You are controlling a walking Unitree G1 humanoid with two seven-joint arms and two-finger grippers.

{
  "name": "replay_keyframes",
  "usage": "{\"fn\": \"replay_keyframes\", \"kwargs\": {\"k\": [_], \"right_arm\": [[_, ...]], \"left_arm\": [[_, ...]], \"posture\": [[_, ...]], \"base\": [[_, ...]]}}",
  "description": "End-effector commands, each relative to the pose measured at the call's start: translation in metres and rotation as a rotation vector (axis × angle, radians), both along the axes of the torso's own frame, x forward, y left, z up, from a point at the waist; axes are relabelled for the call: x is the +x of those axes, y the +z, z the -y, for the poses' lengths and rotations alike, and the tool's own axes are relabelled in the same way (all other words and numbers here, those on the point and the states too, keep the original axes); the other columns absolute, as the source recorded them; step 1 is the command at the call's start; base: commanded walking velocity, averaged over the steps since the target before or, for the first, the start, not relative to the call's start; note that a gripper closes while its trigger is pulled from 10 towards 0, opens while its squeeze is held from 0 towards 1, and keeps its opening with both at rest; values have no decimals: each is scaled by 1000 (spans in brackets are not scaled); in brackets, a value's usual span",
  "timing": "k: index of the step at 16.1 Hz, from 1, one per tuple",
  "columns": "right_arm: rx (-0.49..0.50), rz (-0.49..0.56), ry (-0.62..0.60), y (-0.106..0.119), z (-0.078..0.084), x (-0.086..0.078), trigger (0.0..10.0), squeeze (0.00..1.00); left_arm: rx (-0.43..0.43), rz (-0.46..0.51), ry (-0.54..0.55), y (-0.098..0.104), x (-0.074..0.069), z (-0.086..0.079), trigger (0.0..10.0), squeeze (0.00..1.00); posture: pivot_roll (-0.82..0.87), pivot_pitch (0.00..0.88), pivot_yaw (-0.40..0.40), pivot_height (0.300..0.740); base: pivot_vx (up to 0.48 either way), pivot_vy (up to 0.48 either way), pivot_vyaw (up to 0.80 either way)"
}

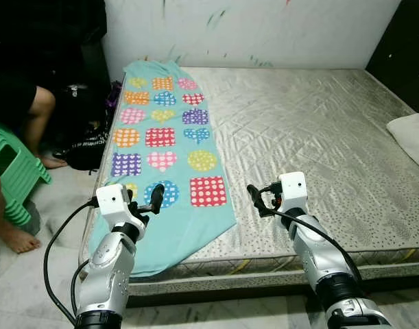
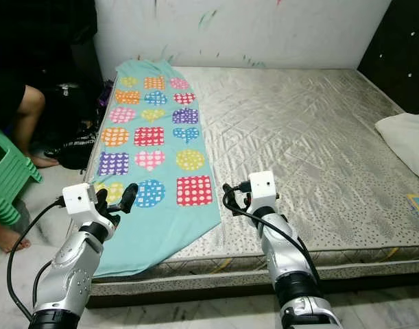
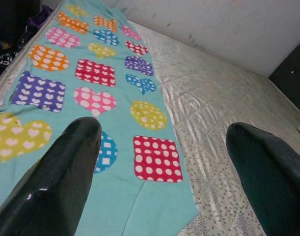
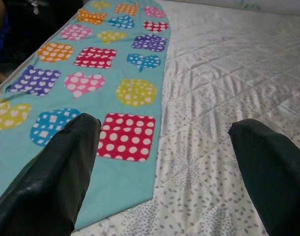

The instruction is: Clean up the room

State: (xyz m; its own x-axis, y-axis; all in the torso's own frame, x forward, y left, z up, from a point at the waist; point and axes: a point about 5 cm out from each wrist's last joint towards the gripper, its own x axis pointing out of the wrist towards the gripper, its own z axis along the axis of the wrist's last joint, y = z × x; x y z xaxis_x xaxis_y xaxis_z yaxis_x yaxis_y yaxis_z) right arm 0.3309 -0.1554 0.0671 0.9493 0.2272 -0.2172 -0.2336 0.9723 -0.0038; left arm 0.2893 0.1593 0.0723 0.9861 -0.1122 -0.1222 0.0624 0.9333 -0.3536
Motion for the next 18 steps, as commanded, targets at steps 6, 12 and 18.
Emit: {"fn": "replay_keyframes", "kwargs": {"k": [6,12,18], "right_arm": [[-5,-4,-8,2,2,3,10000,0],[-9,-2,-6,1,2,3,10000,0],[-4,3,-7,3,1,4,10000,0]], "left_arm": [[-7,-16,6,-1,3,0,10000,0],[-5,-7,3,0,3,1,10000,0],[-12,26,-1,4,3,1,10000,0]], "posture": [[-84,0,-36,740],[-85,0,-37,740],[-83,0,-37,740]], "base": [[0,240,0],[0,473,0],[0,0,0]]}}
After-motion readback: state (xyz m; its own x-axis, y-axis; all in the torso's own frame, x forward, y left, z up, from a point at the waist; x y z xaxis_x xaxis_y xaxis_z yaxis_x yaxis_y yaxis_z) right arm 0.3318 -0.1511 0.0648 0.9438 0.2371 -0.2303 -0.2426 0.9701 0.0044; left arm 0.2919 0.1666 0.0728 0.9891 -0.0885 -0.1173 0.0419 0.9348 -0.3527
